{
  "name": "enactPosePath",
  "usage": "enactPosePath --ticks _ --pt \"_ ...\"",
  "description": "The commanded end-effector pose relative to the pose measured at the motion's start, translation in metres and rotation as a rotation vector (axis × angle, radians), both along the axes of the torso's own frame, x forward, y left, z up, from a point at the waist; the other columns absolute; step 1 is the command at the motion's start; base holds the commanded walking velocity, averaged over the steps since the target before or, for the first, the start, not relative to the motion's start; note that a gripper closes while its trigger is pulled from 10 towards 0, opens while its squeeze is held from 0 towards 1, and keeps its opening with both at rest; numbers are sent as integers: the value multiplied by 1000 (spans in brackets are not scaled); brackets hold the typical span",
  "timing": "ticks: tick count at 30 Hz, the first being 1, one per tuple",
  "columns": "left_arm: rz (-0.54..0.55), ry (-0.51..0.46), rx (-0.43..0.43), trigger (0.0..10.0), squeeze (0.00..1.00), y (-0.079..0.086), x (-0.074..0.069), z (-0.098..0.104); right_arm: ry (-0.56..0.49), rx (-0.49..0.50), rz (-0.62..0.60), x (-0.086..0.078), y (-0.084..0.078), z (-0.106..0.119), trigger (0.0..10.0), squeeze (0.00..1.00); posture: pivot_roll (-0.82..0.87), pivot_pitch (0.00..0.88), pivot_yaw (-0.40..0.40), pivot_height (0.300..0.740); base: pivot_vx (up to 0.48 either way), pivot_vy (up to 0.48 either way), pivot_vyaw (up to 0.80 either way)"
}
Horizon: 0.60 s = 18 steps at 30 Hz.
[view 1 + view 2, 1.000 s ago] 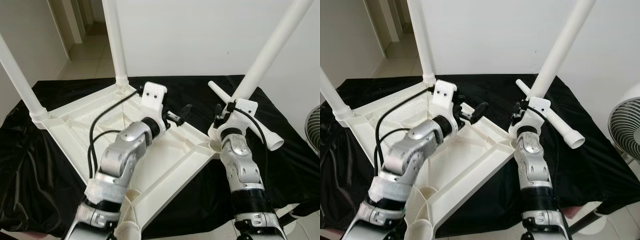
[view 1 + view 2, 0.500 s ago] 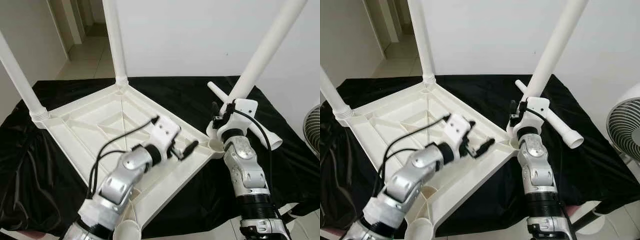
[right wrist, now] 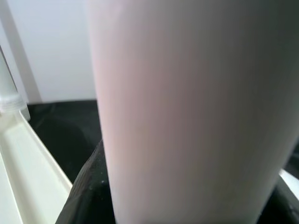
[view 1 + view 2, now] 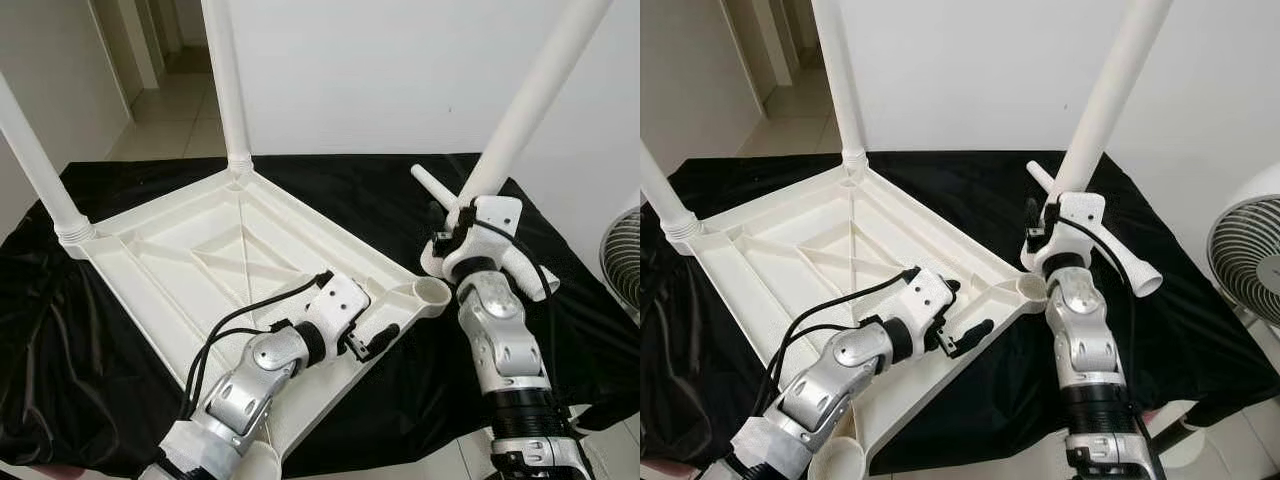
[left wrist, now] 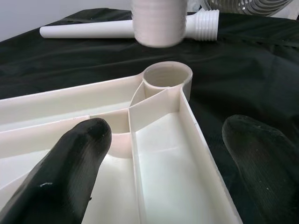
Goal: Building children table
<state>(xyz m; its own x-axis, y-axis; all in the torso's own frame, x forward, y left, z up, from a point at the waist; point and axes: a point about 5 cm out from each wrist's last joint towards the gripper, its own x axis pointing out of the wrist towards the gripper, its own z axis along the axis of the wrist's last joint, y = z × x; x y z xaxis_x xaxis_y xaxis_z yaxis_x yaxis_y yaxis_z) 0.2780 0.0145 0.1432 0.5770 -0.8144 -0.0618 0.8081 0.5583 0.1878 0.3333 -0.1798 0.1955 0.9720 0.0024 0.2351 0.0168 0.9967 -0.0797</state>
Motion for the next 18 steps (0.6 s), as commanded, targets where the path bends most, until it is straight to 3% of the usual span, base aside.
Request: enactPosePath --ticks 1,18 --pt "-4 11 20 10000 0 -3 -2 -7 21 -22 20 -1 -2 -10 10000 0 -14 0 8 740 0 0 0" --pt "-22 27 -12 10000 0 -6 -7 3 75 -73 60 3 -8 -28 10000 0 -1 0 25 740 0 0 0"
